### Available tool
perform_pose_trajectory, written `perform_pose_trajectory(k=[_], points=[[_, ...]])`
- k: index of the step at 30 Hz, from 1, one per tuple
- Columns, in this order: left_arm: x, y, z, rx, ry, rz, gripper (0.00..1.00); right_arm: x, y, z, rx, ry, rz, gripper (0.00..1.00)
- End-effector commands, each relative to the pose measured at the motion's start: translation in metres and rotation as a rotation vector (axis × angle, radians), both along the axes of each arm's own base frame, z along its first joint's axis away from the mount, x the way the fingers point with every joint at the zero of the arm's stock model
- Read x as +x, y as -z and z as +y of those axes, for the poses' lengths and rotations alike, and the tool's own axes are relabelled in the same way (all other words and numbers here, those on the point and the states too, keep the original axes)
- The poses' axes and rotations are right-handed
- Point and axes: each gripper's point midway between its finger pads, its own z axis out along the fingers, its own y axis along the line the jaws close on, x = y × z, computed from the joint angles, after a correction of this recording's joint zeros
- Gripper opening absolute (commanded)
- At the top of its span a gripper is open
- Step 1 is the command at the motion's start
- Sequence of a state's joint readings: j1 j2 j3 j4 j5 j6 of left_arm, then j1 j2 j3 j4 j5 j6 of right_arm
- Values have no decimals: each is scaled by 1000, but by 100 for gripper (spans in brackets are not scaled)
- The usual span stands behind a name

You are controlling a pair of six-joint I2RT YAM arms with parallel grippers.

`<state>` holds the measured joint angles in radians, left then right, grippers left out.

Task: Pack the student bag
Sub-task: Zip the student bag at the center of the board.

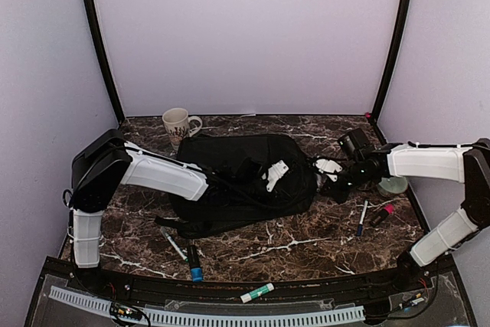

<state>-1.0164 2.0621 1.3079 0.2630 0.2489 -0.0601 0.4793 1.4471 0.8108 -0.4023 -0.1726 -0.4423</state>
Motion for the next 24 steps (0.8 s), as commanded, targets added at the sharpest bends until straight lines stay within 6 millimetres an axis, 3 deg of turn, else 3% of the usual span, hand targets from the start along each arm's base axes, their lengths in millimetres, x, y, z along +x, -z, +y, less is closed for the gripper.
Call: perform_pose_trajectory(k=[1, 17, 24], points=[[-8, -8, 14, 15, 3, 35, 0, 6, 7, -37, -106, 88, -7, 0], [-14, 1, 29, 39, -14, 47, 0, 17, 10, -43, -126, 87, 18, 0], [-29, 12, 71, 142, -29, 16, 0, 14, 9, -38, -93, 73, 17, 0]])
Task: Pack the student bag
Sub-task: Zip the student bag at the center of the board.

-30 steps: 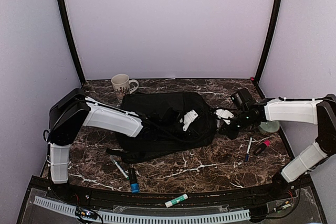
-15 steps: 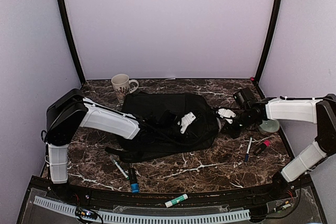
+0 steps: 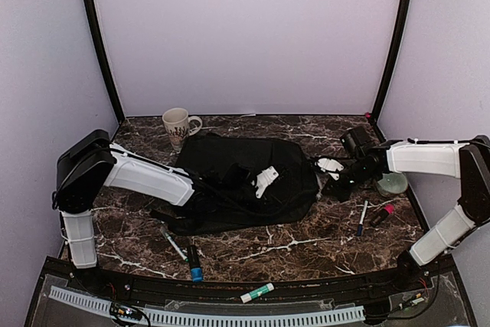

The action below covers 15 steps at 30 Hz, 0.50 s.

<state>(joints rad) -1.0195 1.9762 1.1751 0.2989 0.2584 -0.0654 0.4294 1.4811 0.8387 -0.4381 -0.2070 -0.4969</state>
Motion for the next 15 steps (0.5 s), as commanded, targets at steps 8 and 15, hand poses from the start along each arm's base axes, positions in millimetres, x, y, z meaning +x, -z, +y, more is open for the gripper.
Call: perform_pose_trajectory(k=[8, 15], points=[[-12, 16, 84, 265, -66, -65, 20, 2, 2, 2, -28, 31, 23, 0], [-41, -50, 10, 4, 93, -121, 61, -11, -5, 25, 15, -3, 16, 0]])
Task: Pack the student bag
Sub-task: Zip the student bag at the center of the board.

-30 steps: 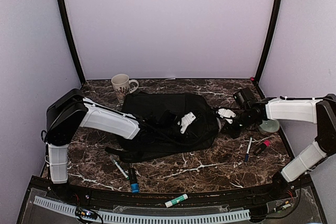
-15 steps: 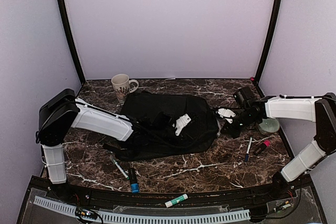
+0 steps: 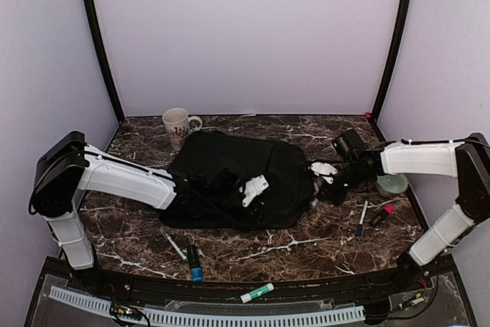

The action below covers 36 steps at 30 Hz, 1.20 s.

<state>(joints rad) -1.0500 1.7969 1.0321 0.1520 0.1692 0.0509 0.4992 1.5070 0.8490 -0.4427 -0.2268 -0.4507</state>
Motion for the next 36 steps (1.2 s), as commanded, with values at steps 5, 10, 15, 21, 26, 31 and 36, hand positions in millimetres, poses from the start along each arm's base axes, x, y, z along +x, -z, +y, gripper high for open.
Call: perform_pose_trajectory(k=[5, 10, 15, 21, 26, 31, 36], points=[[-2, -41, -80, -192, 46, 31, 61, 6, -11, 4, 6, 45, -38, 0], [11, -30, -98, -210, -4, 32, 61, 9, -15, 6, 18, 55, -46, 0], [17, -12, -102, -188, -16, 15, 54, 9, -15, 5, 19, 57, -47, 0], [8, -1, -100, -157, 37, 32, 8, 11, -11, 0, 0, 74, -51, 0], [-6, 5, -90, -126, 73, 55, 0, 23, -8, -17, -56, 120, -75, 0], [-26, 7, -71, -103, 111, 70, 0, 37, -1, -32, -93, 162, -59, 0], [-43, 14, -51, -67, 143, 102, 0, 55, 5, -40, -114, 189, -46, 0]])
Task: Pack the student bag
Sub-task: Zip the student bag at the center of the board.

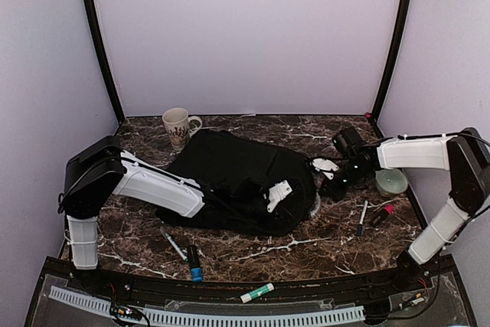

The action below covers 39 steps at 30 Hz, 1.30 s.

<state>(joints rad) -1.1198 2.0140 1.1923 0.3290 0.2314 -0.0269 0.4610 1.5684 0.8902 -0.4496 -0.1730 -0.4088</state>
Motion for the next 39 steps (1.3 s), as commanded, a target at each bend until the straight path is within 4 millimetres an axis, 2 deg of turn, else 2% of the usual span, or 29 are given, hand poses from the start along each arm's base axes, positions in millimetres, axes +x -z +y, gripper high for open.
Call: perform_pose_trajectory(k=[1, 7, 11, 14, 19, 22, 25, 30, 34, 36, 37, 39], points=[[-32, 12, 30, 89, 73, 61, 0, 39, -2, -27, -76, 97, -54, 0], [-31, 14, 39, 103, 55, 38, 0, 49, -4, -24, -55, 110, -47, 0], [-29, 17, 36, 108, 62, 30, 0, 43, -3, -29, -63, 118, -41, 0], [-29, 20, 37, 124, 70, 13, 0, 35, -1, -45, -89, 140, -42, 0], [-21, 30, 47, 192, 61, -59, 0, 25, -12, -79, -145, 164, -124, 0], [-13, 38, 59, 262, 41, -97, 0, 12, -14, -86, -171, 120, -151, 0], [-9, 43, 73, 308, 23, -114, 0, -4, -13, -74, -112, 38, -134, 0], [3, 43, 107, 356, -52, -100, 0, -22, -8, -40, -53, -85, -85, 0], [27, 40, 150, 432, -177, -142, 0, -38, -15, 0, 12, -189, -56, 0], [45, 33, 171, 477, -264, -210, 0, -39, -34, 31, 112, -207, -35, 0], [46, 26, 171, 471, -265, -226, 7, -41, -41, 44, 152, -214, -15, 0], [47, 12, 166, 437, -257, -235, 27, -42, -48, 65, 187, -243, 24, 0]])
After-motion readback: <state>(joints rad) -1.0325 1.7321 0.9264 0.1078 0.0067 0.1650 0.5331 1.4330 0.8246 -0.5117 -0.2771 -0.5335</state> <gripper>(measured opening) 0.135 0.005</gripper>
